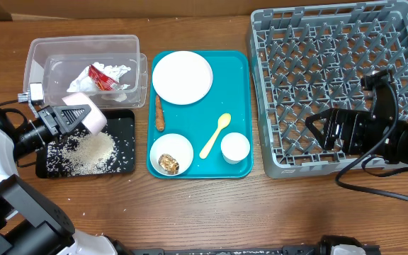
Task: Sort waste into correct bins and load items into the dishwasher
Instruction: 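Carry the bowl to the black tray and tip out the rice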
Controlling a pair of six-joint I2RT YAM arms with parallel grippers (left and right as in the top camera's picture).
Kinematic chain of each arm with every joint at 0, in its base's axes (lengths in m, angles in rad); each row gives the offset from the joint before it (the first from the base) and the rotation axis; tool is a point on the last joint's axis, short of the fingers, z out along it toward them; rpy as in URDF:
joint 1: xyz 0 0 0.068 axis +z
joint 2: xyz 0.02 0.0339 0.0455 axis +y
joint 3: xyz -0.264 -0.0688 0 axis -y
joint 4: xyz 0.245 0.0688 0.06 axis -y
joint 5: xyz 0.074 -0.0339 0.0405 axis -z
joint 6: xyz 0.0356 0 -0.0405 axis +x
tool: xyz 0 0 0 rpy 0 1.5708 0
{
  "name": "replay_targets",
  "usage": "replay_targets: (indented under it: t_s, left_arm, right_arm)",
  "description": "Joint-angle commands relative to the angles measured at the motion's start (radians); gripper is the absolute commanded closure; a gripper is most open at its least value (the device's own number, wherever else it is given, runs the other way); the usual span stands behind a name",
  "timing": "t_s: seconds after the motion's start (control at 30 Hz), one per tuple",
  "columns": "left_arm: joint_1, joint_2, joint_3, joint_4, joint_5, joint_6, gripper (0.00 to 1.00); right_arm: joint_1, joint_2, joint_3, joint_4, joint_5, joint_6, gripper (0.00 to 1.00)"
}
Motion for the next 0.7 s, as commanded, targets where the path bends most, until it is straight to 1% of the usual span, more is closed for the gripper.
replay_targets:
  t_s: [0.0, 0.03, 0.1, 0.17, 0.23, 0.3, 0.33, 0.37, 0.67]
  left_arm:
    - [-0.003, 0.007, 0.008, 0.039, -0.031, 0.019, 0.96]
    - [-0.003, 0.014, 0.007, 0.04, -0.04, 0.018, 0.96]
    - [0.003, 0.037, 0.005, 0.015, 0.005, 0.006, 0.96]
    - [0.008, 0.078, 0.005, -0.022, 0.099, 0.011, 0.96]
    - [0.013, 0.111, 0.005, -0.036, 0.16, 0.011, 0.96]
    - [0.016, 0.146, 0.005, -0.039, 0.222, -0.027, 0.96]
    - [0.016, 0.16, 0.005, -0.058, 0.241, -0.071, 0.96]
    - [0.016, 0.165, 0.005, -0.065, 0.241, -0.104, 0.96]
    - [0.016, 0.165, 0.005, -0.05, 0.241, -0.101, 0.96]
  right_arm:
    - [-0.002, -0.004, 0.009, 0.001, -0.006, -0.005, 0.0]
    - [-0.002, -0.004, 0.009, 0.002, -0.006, -0.005, 0.0]
    - [-0.002, -0.004, 0.009, 0.003, -0.006, -0.006, 0.0]
    - [-0.002, -0.004, 0.009, 0.0, -0.006, -0.008, 0.0]
    - [-0.002, -0.004, 0.009, -0.003, -0.006, -0.008, 0.0]
    - [-0.002, -0.004, 0.009, -0.011, 0.002, -0.008, 0.0]
    - [-0.002, -0.004, 0.009, -0.016, 0.005, -0.008, 0.0]
    - [-0.002, -0.004, 0.009, -0.019, 0.005, -0.008, 0.0]
    - [-0.002, -0.004, 0.009, -0.013, 0.005, -0.008, 0.0]
